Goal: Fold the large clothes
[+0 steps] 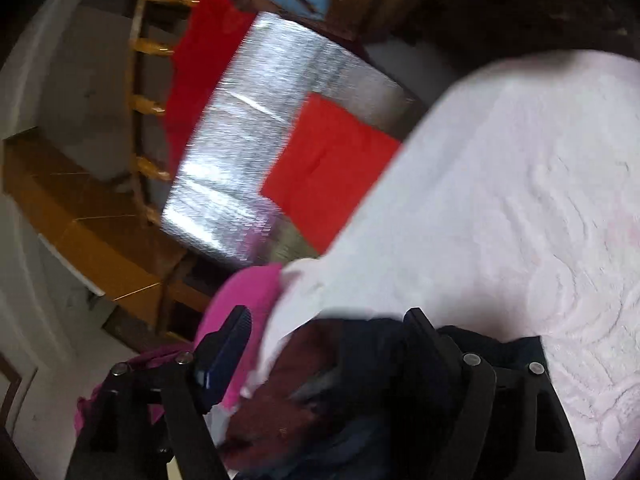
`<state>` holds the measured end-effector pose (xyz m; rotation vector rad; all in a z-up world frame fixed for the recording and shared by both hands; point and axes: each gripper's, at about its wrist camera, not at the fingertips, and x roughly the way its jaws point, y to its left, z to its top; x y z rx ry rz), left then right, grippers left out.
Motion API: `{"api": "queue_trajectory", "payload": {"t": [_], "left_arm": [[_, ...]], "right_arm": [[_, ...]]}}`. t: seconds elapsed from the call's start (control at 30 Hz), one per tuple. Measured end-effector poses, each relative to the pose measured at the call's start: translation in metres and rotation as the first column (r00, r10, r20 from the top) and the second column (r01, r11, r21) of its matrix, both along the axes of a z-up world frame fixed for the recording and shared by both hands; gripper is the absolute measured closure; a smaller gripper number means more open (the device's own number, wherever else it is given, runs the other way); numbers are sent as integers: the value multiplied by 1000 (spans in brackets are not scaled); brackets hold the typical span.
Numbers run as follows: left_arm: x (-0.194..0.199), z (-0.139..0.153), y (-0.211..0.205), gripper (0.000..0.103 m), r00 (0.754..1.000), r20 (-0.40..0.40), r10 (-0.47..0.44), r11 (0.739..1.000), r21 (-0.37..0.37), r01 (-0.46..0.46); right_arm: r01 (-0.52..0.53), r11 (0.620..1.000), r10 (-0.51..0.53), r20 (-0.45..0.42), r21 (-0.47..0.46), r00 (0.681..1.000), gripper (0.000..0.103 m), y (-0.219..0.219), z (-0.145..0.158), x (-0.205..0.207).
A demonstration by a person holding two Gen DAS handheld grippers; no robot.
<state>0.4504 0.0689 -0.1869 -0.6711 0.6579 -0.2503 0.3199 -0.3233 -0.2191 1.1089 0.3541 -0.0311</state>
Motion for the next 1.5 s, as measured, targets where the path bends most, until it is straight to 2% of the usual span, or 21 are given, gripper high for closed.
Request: {"api": "queue_trajectory", "payload": {"t": [0.07,0.13,0.2,0.23,0.33,0.43,0.57,0.67,0.73,0.8,0.87,0.93,1.0,1.03,1.1,1.17,1.27,1.3,1.33,1.4,1.5], "left_arm": [[-2,-4,-7,13,999,-47,-22,998,57,25],[-3,-11,-17,13,992,-121,-24,989,145,41],[-7,-18,-25,13,986,-163,-24,975,214,59],[-10,-24,-29,13,980,-199,-10,965,256,62],[-20,-40,-32,13,964,-265,24,943,326,66],[-24,-57,-27,13,936,-341,84,921,386,58],[-23,-73,-17,13,914,-399,80,936,346,69],[-24,-78,-17,11,912,-405,63,933,349,91],[-24,-79,-17,11,913,-404,58,930,355,98],[-24,-76,-15,11,911,-409,53,931,351,103],[-27,-69,-12,11,913,-405,56,928,359,102],[-30,-59,-6,11,923,-379,72,922,378,84],[-36,-48,0,11,934,-345,94,912,406,58],[-36,-45,3,11,936,-339,100,909,414,53],[-38,-42,9,11,934,-336,119,901,432,40],[-40,-43,17,11,927,-346,146,894,447,26],[-42,-44,26,11,921,-362,146,911,412,18],[-42,-44,30,11,918,-367,151,916,401,10],[-42,-44,33,11,915,-371,160,918,397,1],[-41,-44,36,11,912,-371,174,914,406,-9],[-42,-41,27,11,917,-358,174,903,430,-4]], "right_arm": [[-68,993,65,-41,-94,997,24,18,14,4],[-184,971,171,-94,-152,981,33,43,19,15],[-268,947,240,-165,-179,957,57,65,13,28],[-290,937,253,-197,-193,947,59,74,9,34],[-343,908,273,-282,-241,920,59,102,4,48],[-371,882,290,-286,-291,913,59,125,9,61],[-388,877,294,-321,-283,900,59,146,2,88],[-404,890,287,-430,-210,856,50,154,-32,122],[-405,895,283,-466,-185,838,50,154,-45,133],[-392,903,270,-475,-179,838,46,155,-39,137],[-366,911,250,-448,-192,858,45,159,-24,133],[-412,879,308,-374,-241,875,45,178,-1,134],[-469,835,373,-332,-286,866,45,204,17,134],[-495,819,404,-320,-291,857,45,215,20,136],[-590,763,506,-323,-264,800,45,249,22,149],[-656,712,556,-370,-249,744,45,278,15,167],[-722,659,590,-451,-212,670,45,311,-5,200],[-746,640,604,-481,-183,636,45,324,-13,216],[-751,634,600,-494,-186,629,45,331,-16,225],[-735,657,596,-482,-166,642,45,333,-18,238],[-669,738,597,-381,-84,706,45,316,-17,240]]}}
